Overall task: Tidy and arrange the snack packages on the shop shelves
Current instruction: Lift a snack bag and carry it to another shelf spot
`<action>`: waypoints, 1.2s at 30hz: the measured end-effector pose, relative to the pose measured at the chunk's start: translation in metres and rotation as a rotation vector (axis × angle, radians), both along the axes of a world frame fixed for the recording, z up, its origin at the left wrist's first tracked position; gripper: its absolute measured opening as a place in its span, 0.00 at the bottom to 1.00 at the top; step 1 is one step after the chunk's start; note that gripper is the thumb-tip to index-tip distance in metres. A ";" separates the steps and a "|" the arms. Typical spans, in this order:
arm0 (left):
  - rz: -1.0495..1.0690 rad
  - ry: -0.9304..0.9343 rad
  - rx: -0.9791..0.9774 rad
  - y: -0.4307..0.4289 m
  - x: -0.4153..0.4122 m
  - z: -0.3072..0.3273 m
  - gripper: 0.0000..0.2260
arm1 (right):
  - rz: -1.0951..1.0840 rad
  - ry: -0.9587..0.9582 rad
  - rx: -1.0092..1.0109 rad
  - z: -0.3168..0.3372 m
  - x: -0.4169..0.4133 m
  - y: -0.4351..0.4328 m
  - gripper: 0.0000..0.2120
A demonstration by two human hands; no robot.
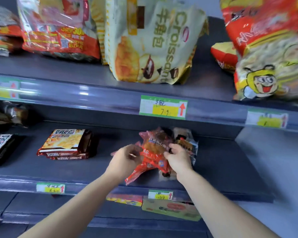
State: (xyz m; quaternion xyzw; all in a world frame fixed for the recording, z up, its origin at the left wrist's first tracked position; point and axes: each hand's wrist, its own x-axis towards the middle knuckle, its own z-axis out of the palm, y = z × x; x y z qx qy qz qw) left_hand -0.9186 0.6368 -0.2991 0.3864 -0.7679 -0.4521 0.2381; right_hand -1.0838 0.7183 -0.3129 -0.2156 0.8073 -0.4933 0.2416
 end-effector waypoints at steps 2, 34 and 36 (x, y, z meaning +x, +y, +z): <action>-0.028 0.002 -0.050 0.013 -0.005 0.021 0.04 | 0.106 0.055 -0.033 0.025 0.003 0.014 0.12; -0.125 0.164 0.074 0.072 -0.157 0.285 0.35 | -0.131 0.610 -0.228 0.308 -0.110 0.108 0.24; -0.130 0.267 0.217 0.062 -0.174 0.284 0.23 | -0.136 0.582 -0.253 0.312 -0.125 0.103 0.26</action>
